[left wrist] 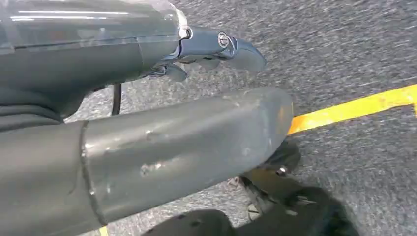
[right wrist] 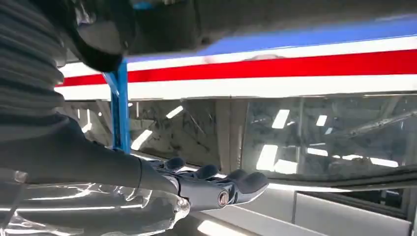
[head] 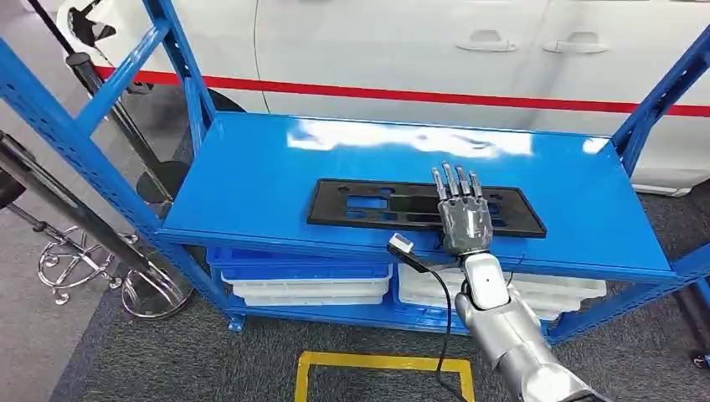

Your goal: Take the parts from the cabinet and place them on the table.

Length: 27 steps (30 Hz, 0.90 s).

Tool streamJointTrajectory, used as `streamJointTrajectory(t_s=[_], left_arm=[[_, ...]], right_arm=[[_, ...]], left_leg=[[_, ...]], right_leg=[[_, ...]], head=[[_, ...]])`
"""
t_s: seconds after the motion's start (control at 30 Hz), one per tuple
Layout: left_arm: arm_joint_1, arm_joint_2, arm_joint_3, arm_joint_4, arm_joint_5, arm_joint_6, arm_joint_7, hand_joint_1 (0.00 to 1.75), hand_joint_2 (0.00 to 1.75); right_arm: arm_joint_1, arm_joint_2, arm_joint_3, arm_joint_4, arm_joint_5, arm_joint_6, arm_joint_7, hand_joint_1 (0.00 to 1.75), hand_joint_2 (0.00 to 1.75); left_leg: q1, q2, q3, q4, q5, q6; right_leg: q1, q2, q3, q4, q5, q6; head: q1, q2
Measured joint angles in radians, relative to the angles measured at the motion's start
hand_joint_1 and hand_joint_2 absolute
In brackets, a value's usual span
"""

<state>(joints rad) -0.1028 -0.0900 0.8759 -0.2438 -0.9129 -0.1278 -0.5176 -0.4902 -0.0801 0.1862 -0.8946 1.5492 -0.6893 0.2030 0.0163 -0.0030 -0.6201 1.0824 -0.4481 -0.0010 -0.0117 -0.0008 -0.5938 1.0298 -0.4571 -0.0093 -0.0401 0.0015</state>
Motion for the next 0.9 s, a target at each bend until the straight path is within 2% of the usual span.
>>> streamJointTrajectory(t_s=[0.03,0.07,0.13,0.2,0.23,0.27,0.3,0.33,0.37,0.4,0.43,0.5,0.53,0.57,0.6,0.67,0.7,0.73,0.77,0.83,0.87,0.9], left_arm=[[-0.002,0.0,0.0,0.0,0.0,0.0,-0.003,0.0,0.0],[-0.004,0.0,0.0,0.0,0.001,0.002,-0.009,0.0,0.0],[-0.002,0.0,0.0,0.0,0.003,0.003,-0.014,0.0,0.0],[-0.006,0.0,0.0,0.0,0.004,0.003,-0.017,0.0,0.0],[-0.009,0.0,0.0,0.0,0.004,0.003,-0.019,0.0,0.0],[-0.01,0.0,0.0,0.0,0.005,0.005,-0.02,0.0,0.0],[-0.01,0.0,-0.001,0.0,0.005,0.006,-0.021,0.0,0.0],[-0.01,0.0,-0.003,0.0,0.005,0.006,-0.021,0.0,0.0],[-0.009,0.0,-0.005,0.0,0.005,0.006,-0.023,0.0,0.0],[-0.01,0.0,-0.007,0.0,0.005,0.006,-0.025,0.0,0.0],[-0.01,0.0,-0.008,0.0,0.005,0.006,-0.027,0.0,0.0],[-0.011,0.0,-0.013,0.0,0.005,0.006,-0.029,0.0,0.0],[-0.012,-0.001,-0.016,0.0,0.005,0.006,-0.029,0.0,0.0],[-0.014,-0.001,-0.018,0.0,0.005,0.006,-0.03,0.0,0.0],[-0.014,-0.001,-0.019,0.0,0.005,0.006,-0.031,0.0,0.0],[-0.014,-0.001,-0.02,0.0,0.005,0.006,-0.032,0.0,0.0],[-0.014,0.0,-0.021,-0.002,0.006,0.007,-0.032,0.0,0.0],[-0.015,0.0,-0.021,-0.002,0.006,0.007,-0.033,0.0,0.0],[-0.016,-0.001,-0.022,-0.002,0.006,0.007,-0.034,0.0,0.0],[-0.014,0.0,-0.023,-0.002,0.006,0.01,-0.034,0.0,0.0],[-0.012,0.0,-0.023,-0.002,0.008,0.012,-0.035,0.0,0.0],[-0.011,0.0,-0.024,-0.002,0.01,0.013,-0.036,0.0,0.0]], right_arm=[[0.0,0.0,0.0,0.0,-0.002,0.0,-0.005,1.75,1.75],[0.0,-0.001,0.0,0.0,-0.003,0.0,-0.007,1.75,1.75],[0.0,-0.001,-0.001,0.0,-0.008,0.0,-0.014,1.75,1.75],[0.0,-0.001,-0.003,-0.002,-0.012,0.0,-0.018,1.75,1.75],[-0.001,-0.003,-0.006,-0.003,-0.013,0.0,-0.02,1.75,1.75],[-0.001,-0.005,-0.01,-0.003,-0.014,0.0,-0.02,1.75,1.75],[0.0,-0.008,-0.016,-0.003,-0.016,0.0,-0.019,1.75,1.75],[0.005,-0.01,-0.019,-0.003,-0.019,0.0,-0.019,1.75,1.75],[0.01,-0.013,-0.022,-0.003,-0.019,0.0,-0.021,1.75,1.75],[0.015,-0.017,-0.026,-0.003,-0.019,0.0,-0.023,1.75,1.75],[0.017,-0.018,-0.028,-0.006,-0.019,0.0,-0.023,1.75,1.75],[0.017,-0.023,-0.031,-0.017,-0.019,0.0,-0.023,1.75,1.75],[0.016,-0.024,-0.035,-0.02,-0.019,0.0,-0.023,1.75,1.75],[0.017,-0.025,-0.037,-0.022,-0.018,0.0,-0.023,1.75,1.75],[0.019,-0.025,-0.038,-0.023,-0.017,0.0,-0.024,1.75,1.75],[0.021,-0.025,-0.039,-0.026,-0.016,0.0,-0.025,1.75,1.75],[0.021,-0.025,-0.04,-0.029,-0.016,0.0,-0.025,1.75,1.75],[0.021,-0.025,-0.04,-0.031,-0.016,0.0,-0.025,1.75,1.75],[0.02,-0.025,-0.04,-0.032,-0.011,0.0,-0.026,1.75,1.75],[0.024,-0.025,-0.04,-0.032,-0.008,0.0,-0.027,1.75,1.75],[0.025,-0.025,-0.04,-0.032,-0.008,0.0,-0.027,1.75,1.75],[0.026,-0.025,-0.04,-0.032,-0.006,0.0,-0.027,1.75,1.75]], left_leg=[[-0.004,-0.001,0.018,-0.031,-0.02,0.004],[-0.005,-0.004,0.016,-0.036,-0.016,0.014],[-0.008,-0.003,0.013,-0.034,-0.015,0.023],[-0.001,-0.002,0.018,-0.048,-0.006,0.041],[-0.001,-0.002,0.018,-0.05,-0.004,0.046],[-0.001,-0.002,0.017,-0.05,-0.004,0.049],[-0.002,-0.002,0.017,-0.05,-0.004,0.05],[-0.003,-0.002,0.017,-0.05,-0.004,0.05],[-0.003,-0.002,0.017,-0.049,-0.005,0.051],[-0.003,-0.003,0.017,-0.049,-0.005,0.051],[-0.003,-0.004,0.018,-0.049,-0.005,0.051],[-0.003,-0.004,0.023,-0.049,-0.008,0.047],[-0.005,-0.004,0.022,-0.049,-0.009,0.045],[-0.009,-0.005,0.019,-0.047,-0.009,0.04],[-0.008,-0.004,0.019,-0.049,-0.008,0.035],[-0.007,-0.004,0.021,-0.054,-0.007,0.023],[-0.008,-0.003,0.015,-0.046,-0.017,0.018],[-0.009,-0.002,0.009,-0.021,-0.037,0.015],[-0.006,-0.003,-0.021,0.048,-0.079,0.013],[-0.005,-0.003,-0.087,0.191,-0.14,0.007],[-0.005,-0.002,-0.11,0.236,-0.148,0.005],[-0.004,-0.002,-0.109,0.233,-0.131,0.004]], right_leg=[[0.007,0.001,-0.004,0.008,-0.005,0.007],[0.008,0.002,-0.009,0.013,-0.006,0.011],[0.007,0.001,-0.009,0.008,-0.002,0.018],[0.003,0.002,-0.01,0.015,-0.011,0.029],[0.002,0.001,-0.021,0.043,-0.034,0.034],[0.001,0.001,-0.05,0.105,-0.072,0.038],[-0.002,0.001,-0.09,0.191,-0.113,0.043],[-0.002,0.001,-0.124,0.262,-0.139,0.046],[-0.002,0.001,-0.147,0.304,-0.144,0.047],[-0.002,0.001,-0.146,0.296,-0.125,0.047],[-0.002,0.001,-0.125,0.248,-0.087,0.045],[0.0,0.001,-0.036,0.064,0.007,0.033],[0.003,0.002,-0.014,0.015,0.004,0.027],[0.009,0.002,-0.011,0.001,0.003,0.024],[0.01,0.002,-0.012,0.002,0.003,0.023],[0.011,0.003,-0.013,0.0,0.004,0.014],[-0.003,0.0,-0.005,-0.013,0.011,0.005],[-0.001,0.0,-0.001,-0.017,0.012,0.001],[-0.001,-0.002,0.0,-0.017,0.011,-0.006],[0.001,-0.004,-0.001,-0.015,0.009,-0.008],[0.001,-0.004,-0.001,-0.013,0.009,-0.009],[0.001,-0.004,-0.001,-0.012,0.008,-0.009]], head=[[0.0,0.0],[0.001,0.0],[0.0,0.0],[0.0,0.0],[0.001,0.0],[0.001,0.0],[0.0,0.0],[0.001,0.0],[0.0,0.0],[0.001,0.0],[0.001,0.0],[0.001,0.0],[0.0,0.0],[0.0,0.0],[0.0,0.0],[0.0,0.0],[0.0,0.0],[0.0,0.0],[0.0,0.0],[0.0,0.0],[0.0,0.0],[0.0,0.0]])
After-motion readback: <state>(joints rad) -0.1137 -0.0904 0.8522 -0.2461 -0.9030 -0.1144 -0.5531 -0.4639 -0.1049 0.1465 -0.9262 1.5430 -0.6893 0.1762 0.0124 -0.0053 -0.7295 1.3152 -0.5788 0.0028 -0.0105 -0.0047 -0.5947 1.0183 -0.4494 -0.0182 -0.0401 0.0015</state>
